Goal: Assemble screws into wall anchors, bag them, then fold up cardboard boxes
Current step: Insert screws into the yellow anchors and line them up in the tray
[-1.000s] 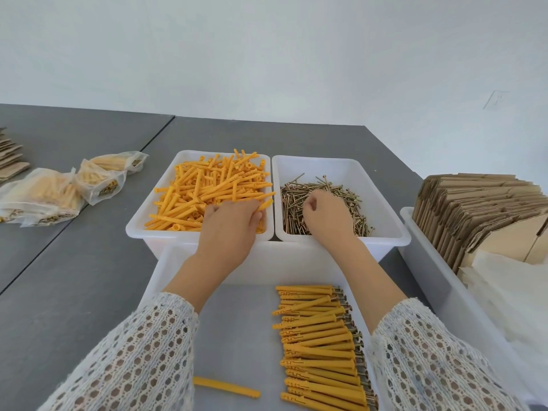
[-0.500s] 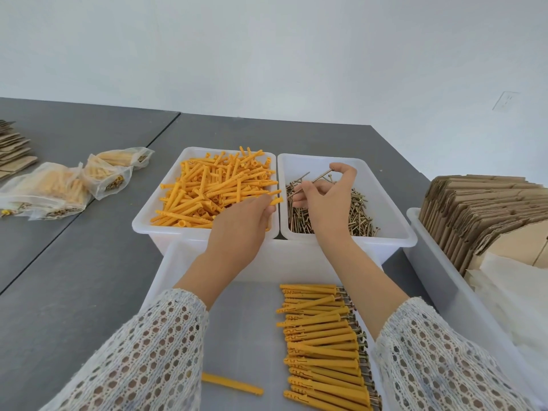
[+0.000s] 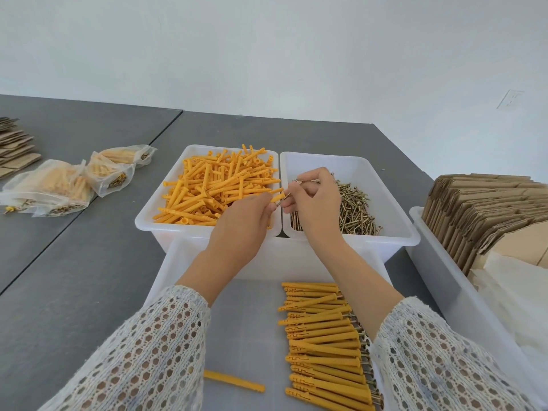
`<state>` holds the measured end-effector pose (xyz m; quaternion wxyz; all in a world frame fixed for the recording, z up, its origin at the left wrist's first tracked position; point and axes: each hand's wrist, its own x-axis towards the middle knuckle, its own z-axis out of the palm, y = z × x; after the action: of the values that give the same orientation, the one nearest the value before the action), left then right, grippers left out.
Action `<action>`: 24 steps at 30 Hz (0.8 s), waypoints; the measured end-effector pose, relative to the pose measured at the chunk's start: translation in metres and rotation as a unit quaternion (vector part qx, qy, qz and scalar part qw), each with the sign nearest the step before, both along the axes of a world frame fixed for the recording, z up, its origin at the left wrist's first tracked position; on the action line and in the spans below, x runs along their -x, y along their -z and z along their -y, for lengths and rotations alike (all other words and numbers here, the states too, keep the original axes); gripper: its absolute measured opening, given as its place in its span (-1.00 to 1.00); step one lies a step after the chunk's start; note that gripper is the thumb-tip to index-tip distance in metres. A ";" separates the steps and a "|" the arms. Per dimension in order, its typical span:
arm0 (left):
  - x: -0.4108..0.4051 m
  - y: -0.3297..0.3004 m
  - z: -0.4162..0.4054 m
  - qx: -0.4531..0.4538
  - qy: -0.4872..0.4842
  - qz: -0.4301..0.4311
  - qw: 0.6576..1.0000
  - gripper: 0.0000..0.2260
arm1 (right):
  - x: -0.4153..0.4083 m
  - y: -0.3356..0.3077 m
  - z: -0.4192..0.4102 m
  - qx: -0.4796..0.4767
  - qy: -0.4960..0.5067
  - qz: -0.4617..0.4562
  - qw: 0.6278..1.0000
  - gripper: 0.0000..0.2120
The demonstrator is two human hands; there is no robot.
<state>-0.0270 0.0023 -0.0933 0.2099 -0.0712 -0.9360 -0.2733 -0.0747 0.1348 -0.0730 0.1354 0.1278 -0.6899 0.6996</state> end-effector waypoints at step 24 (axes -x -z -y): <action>0.001 0.001 0.000 0.007 -0.016 0.004 1.000 -0.73 | 0.011 -0.007 -0.017 0.181 0.070 0.038 0.980 -0.95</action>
<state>-0.0276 0.0020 -0.0943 0.2095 -0.0569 -0.9399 -0.2637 -0.0855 0.1518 -0.0657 0.1790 0.0258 -0.5640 0.8057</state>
